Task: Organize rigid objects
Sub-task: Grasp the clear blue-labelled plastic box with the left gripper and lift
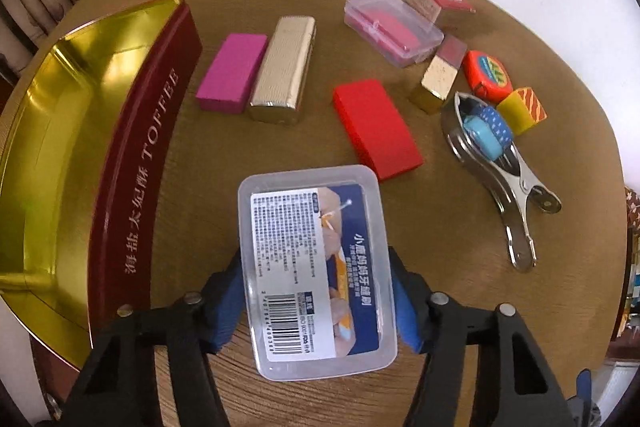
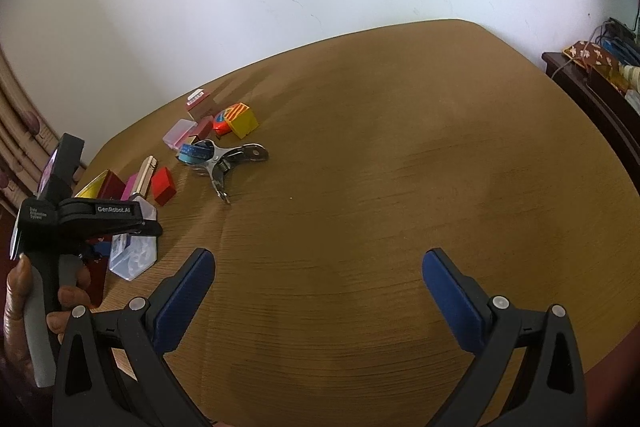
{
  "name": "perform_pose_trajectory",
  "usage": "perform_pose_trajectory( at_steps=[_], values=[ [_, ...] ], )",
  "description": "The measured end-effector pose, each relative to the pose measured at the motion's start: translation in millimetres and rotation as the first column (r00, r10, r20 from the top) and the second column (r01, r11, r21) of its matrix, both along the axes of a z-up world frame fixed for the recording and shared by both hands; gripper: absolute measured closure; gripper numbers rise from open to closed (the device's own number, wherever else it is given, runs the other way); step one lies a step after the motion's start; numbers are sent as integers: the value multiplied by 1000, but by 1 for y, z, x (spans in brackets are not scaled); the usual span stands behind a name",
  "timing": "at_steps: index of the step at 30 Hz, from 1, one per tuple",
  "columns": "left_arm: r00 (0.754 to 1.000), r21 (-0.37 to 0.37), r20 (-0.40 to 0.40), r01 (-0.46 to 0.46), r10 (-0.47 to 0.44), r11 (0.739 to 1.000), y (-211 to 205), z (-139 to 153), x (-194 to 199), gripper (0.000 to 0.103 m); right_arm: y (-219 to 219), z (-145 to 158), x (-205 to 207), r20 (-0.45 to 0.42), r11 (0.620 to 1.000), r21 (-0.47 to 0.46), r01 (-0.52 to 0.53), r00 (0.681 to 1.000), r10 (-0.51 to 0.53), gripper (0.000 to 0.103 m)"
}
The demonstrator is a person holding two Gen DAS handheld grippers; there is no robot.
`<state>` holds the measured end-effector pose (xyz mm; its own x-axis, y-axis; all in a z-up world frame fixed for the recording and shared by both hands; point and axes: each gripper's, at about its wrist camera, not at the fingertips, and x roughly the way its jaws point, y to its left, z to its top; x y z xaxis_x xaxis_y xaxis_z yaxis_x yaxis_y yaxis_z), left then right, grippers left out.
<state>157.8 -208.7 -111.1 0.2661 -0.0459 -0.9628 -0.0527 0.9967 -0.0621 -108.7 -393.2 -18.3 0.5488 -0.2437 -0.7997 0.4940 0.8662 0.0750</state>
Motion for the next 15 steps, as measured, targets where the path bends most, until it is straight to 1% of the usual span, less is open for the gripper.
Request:
perform_pose_trajectory(
  at_steps=[3,5,6,7,10,12,13,15],
  values=[
    [999,13,28,38,-38,999,-2,1,-4,39,-1,-2,1,-5,1000,-3,-2,1000,2,0],
    [996,-2,51,72,-72,997,-3,5,-10,39,0,-2,5,-16,1000,-7,-21,1000,21,0],
    [995,-9,63,82,-82,997,-5,9,-12,39,1,-1,7,-19,999,-10,-35,999,35,0],
    [992,-11,82,97,-95,995,-3,14,-23,39,1,0,11,-22,998,-15,-56,998,55,0],
    [982,-10,135,136,-133,991,1,30,-39,39,7,7,30,-28,989,-32,-144,989,143,0],
    [976,-18,160,152,-148,988,7,43,-50,39,10,12,49,-24,974,-14,-227,974,226,0],
    [973,-20,172,159,-153,987,12,49,-55,39,13,13,63,-32,959,8,-283,959,283,0],
    [970,-17,187,159,-154,987,16,59,-61,39,23,14,85,-53,932,4,-362,931,362,0]
  ],
)
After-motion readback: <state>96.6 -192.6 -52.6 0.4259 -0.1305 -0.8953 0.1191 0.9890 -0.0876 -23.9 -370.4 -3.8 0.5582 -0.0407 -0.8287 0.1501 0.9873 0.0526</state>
